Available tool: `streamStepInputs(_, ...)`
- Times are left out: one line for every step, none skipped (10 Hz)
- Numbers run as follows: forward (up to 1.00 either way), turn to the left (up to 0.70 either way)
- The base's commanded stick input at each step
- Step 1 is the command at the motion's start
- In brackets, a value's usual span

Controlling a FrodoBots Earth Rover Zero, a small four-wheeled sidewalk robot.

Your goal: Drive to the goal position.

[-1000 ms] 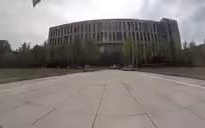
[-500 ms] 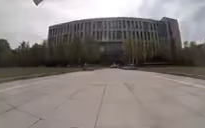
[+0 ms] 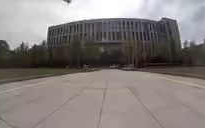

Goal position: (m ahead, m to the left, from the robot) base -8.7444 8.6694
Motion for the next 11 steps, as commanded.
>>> streamStepInputs(0.70,0.00)
streamStepInputs(0.70,0.00)
streamStepInputs(0.70,0.00)
streamStepInputs(0.70,0.00)
streamStepInputs(0.70,0.00)
streamStepInputs(0.70,0.00)
streamStepInputs(0.70,0.00)
streamStepInputs(0.70,0.00)
streamStepInputs(0.70,0.00)
streamStepInputs(0.70,0.00)
streamStepInputs(0.70,0.00)
